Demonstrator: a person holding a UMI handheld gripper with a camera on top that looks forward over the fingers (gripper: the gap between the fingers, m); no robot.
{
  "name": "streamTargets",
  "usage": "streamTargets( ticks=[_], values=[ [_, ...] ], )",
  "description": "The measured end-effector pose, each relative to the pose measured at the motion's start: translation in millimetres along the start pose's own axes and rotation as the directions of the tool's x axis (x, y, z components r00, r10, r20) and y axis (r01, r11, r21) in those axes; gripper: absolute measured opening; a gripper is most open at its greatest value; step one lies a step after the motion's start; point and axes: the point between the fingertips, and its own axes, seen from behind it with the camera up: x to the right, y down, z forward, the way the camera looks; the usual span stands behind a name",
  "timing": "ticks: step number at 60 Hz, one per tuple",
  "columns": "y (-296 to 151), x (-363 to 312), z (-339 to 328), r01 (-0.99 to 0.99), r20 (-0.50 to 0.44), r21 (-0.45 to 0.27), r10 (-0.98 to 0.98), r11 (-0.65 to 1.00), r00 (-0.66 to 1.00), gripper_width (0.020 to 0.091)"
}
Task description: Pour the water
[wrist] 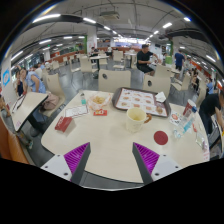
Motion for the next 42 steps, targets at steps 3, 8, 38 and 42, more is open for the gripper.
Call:
streamTargets(
  ticks=[3,8,38,42],
  values=[
    [2,8,-1,-0.011,-0.021,-0.001,0.011,1.0,1.0,0.085],
    [8,38,2,-0.03,-0.048,-0.007,0.03,1.0,0.998,0.0856],
    [44,305,52,-0.122,-0.243,0.091,0.141,0.988,0.96,0.0852],
    [34,337,66,-0.125,-0.254,0.127,0.154,0.984,0.955,0.0851]
  ],
)
